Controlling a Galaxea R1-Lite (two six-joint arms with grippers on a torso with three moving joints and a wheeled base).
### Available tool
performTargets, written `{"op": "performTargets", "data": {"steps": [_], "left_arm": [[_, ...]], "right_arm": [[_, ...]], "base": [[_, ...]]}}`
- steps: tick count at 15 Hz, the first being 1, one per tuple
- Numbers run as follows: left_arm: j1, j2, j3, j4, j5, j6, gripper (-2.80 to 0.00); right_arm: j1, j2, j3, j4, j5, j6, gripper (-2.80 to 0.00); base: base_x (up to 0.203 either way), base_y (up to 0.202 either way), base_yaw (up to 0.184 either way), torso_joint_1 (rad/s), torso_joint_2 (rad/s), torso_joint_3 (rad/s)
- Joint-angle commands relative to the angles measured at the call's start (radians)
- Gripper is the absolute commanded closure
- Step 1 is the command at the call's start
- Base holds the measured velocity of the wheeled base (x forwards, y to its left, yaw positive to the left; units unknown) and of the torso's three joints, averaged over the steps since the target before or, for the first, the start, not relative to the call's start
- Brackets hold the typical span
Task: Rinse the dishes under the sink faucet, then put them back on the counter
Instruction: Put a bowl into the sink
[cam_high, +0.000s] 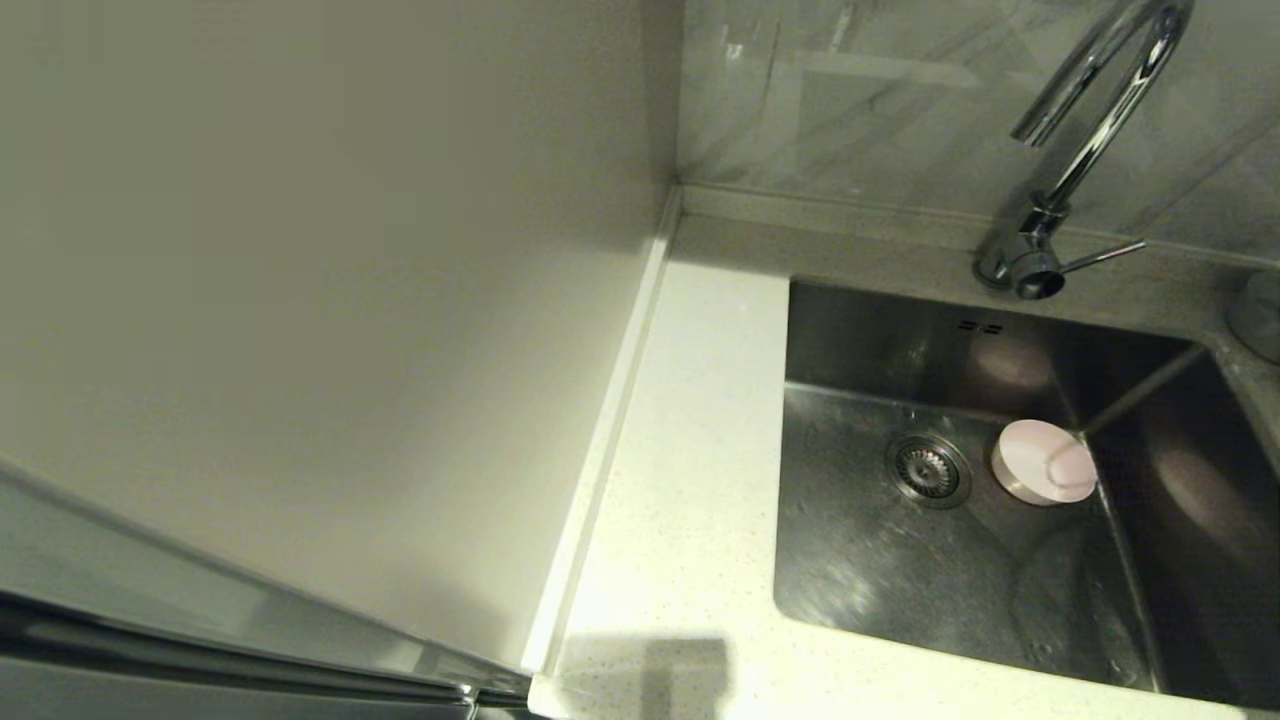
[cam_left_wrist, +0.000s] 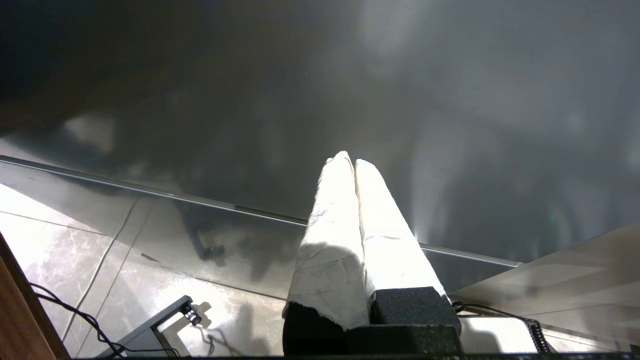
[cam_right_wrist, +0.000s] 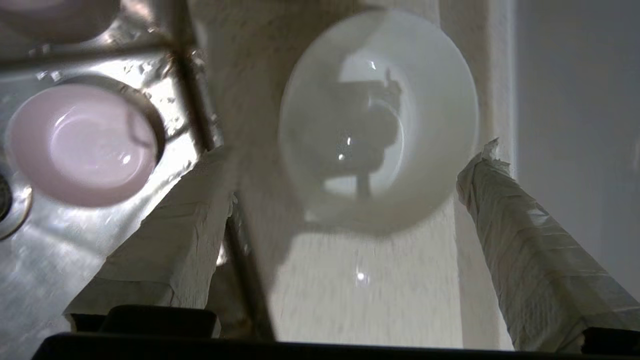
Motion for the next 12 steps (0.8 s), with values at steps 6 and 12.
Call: {"op": "performTargets", "data": {"steps": [6, 12], "left_arm": [[0.0, -0.003, 0.0, 0.0, 0.0, 0.001, 0.0], [0.0, -0.003, 0.0, 0.0, 0.001, -0.001, 0.0]], "right_arm": [[-0.002, 0.223, -0.117, -0.028, -0.002, -0.012, -2.8], [-0.002, 0.209, -0.117, -0.03, 0.001, -0.012, 0.0]], "base": [[0.0, 0.0, 0.0, 0.0, 0.0, 0.0], [0.0, 0.0, 0.0, 0.0, 0.0, 0.0]]}}
